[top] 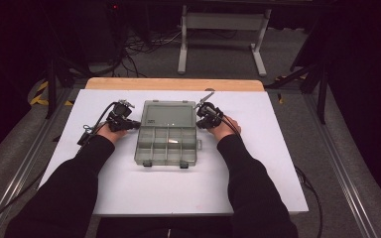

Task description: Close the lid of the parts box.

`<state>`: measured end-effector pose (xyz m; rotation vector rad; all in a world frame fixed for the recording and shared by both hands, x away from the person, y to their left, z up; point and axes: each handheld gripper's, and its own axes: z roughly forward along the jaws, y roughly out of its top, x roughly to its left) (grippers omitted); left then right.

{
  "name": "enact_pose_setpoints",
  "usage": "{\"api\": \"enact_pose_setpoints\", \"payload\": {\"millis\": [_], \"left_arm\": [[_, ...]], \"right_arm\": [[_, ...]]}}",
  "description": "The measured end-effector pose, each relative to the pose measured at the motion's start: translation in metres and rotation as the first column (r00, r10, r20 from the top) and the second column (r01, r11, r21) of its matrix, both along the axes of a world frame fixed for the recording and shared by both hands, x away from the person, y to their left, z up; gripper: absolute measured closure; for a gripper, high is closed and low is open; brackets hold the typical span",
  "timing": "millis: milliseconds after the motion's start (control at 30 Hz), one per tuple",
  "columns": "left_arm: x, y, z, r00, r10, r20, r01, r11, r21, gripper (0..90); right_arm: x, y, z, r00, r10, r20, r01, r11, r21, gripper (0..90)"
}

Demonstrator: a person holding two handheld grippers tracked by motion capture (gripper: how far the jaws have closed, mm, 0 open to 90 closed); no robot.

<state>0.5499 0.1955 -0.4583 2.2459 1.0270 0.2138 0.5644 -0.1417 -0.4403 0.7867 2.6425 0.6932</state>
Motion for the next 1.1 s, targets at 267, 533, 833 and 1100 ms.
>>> {"api": "enact_pose_setpoints", "payload": {"millis": [267, 533, 833, 1100], "left_arm": [[0.0014, -0.0016, 0.0001, 0.9999, 0.007, 0.009, -0.007, 1.0000, 0.006, 90.0], [0.0037, -0.0046, 0.0002, 0.9997, 0.018, 0.017, -0.018, 0.9998, 0.010, 90.0], [0.0052, -0.0064, -0.0005, 0.9991, 0.030, 0.030, -0.030, 0.9995, 0.005, 90.0], [0.0044, -0.0091, -0.0007, 0.9982, 0.042, 0.043, -0.043, 0.9990, 0.011, 90.0]], "right_arm": [[0.0014, -0.0004, -0.0007, 0.9999, -0.011, 0.003, 0.011, 0.9998, 0.015, 89.9], [0.0030, 0.0007, -0.0012, 0.9996, -0.019, 0.021, 0.019, 0.9997, 0.019, 89.8], [0.0052, 0.0012, -0.0025, 0.9985, -0.044, 0.034, 0.043, 0.9983, 0.038, 89.8], [0.0057, 0.0016, -0.0030, 0.9978, -0.053, 0.040, 0.051, 0.9976, 0.047, 89.9]]}}
